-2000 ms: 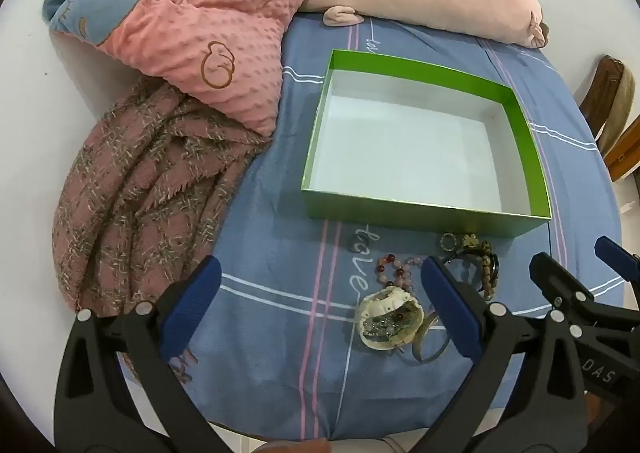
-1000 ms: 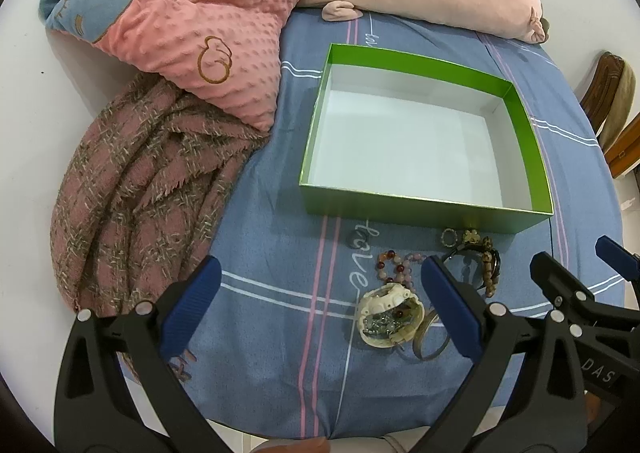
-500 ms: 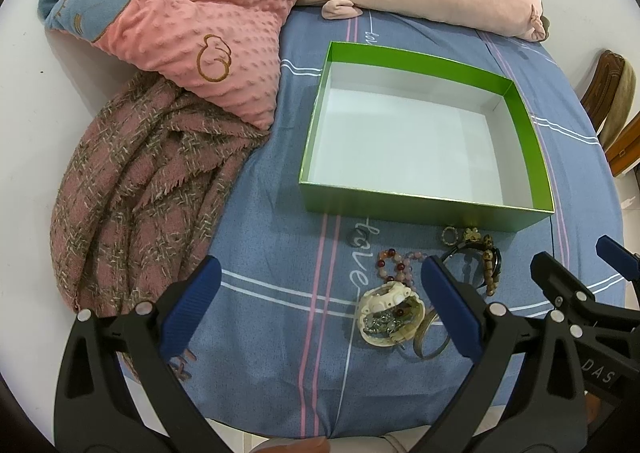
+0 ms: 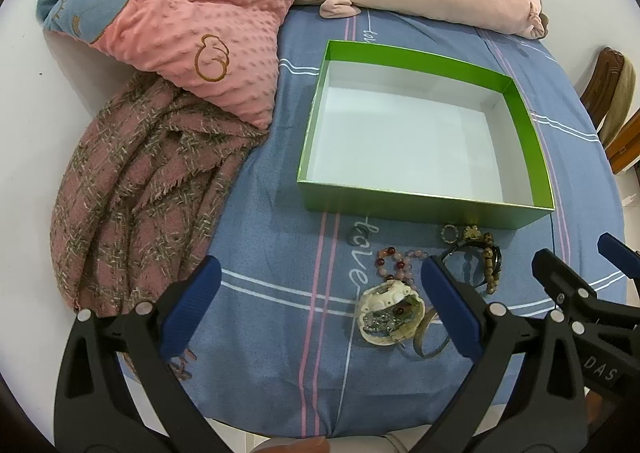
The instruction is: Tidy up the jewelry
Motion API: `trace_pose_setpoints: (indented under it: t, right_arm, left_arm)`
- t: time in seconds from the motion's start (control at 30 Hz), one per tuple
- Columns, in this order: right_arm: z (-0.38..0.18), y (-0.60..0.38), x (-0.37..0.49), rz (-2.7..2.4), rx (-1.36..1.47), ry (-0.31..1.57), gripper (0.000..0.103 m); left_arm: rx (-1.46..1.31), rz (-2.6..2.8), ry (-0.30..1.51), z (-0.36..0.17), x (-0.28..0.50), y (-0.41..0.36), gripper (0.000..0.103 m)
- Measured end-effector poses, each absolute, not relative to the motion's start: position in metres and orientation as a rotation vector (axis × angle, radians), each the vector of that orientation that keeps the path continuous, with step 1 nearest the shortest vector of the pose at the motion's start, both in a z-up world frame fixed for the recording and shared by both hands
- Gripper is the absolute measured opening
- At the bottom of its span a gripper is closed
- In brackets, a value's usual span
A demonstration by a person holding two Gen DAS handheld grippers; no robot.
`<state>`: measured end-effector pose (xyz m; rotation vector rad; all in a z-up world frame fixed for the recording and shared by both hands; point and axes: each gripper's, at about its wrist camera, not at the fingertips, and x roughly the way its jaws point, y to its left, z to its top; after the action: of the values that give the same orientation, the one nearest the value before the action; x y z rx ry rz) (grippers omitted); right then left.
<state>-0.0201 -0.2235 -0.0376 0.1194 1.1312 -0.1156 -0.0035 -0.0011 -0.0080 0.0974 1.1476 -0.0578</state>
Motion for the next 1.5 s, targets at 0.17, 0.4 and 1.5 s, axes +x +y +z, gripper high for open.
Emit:
trace_pose_setpoints:
  t: [0.17, 0.4, 1.5]
  right_arm:
    - [-0.037, -0.222, -0.021, -0.117, 0.119, 1.132, 0.102]
    - [-0.037, -0.222, -0.022, -0.117, 0.119, 1.134, 0.102]
    - [-0.044, -0.236, -0.016, -0.145, 0.1, 1.14, 0.102]
  left_arm:
    - [0.097, -0.06, 1.15, -0.01, -0.008, 0.0, 0.101]
    - [0.101, -0.059, 1.155, -0.008, -0.003, -0.004, 0.101]
    - [0.077, -0.061, 1.173, -0.016, -0.003, 0.003, 0.101]
